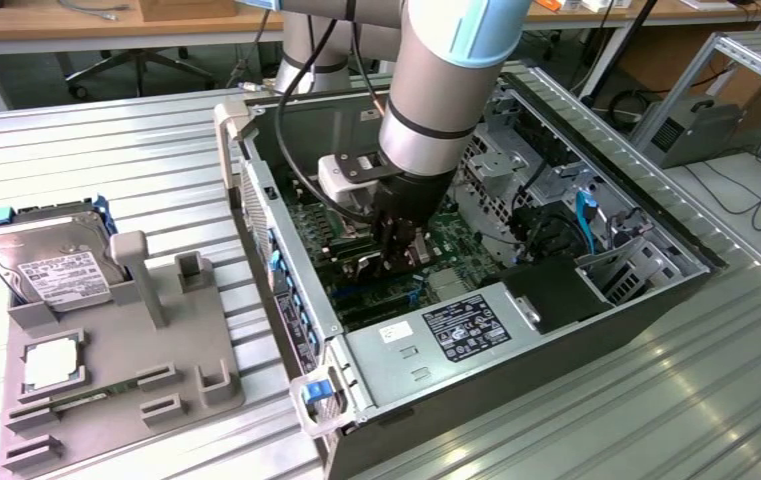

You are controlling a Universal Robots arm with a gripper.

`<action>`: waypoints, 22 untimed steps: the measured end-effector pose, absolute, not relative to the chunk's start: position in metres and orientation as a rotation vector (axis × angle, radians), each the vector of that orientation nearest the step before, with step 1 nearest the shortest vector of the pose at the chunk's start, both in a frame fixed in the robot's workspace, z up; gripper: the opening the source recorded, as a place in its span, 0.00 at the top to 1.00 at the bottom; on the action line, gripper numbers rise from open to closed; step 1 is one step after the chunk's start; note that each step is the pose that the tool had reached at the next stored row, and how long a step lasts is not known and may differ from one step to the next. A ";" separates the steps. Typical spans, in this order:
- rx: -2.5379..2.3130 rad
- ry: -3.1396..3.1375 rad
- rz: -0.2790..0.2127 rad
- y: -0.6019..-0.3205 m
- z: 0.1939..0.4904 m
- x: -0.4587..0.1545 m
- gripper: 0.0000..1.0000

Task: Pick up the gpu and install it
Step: 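Insert the gpu into the slot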

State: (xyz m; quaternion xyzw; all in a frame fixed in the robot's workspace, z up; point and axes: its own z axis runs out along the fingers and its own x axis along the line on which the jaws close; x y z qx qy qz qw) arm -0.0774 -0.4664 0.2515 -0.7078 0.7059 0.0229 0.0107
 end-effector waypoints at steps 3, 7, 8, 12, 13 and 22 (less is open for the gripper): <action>-2.208 2.203 0.072 -0.466 0.252 -0.077 0.73; -2.208 2.202 0.072 -0.466 0.254 -0.077 0.73; -2.208 2.203 0.072 -0.466 0.255 -0.077 0.73; -2.208 2.202 0.072 -0.466 0.257 -0.077 0.73; -2.208 2.202 0.072 -0.466 0.257 -0.077 0.73; -2.206 2.205 0.072 -0.466 0.257 -0.077 0.73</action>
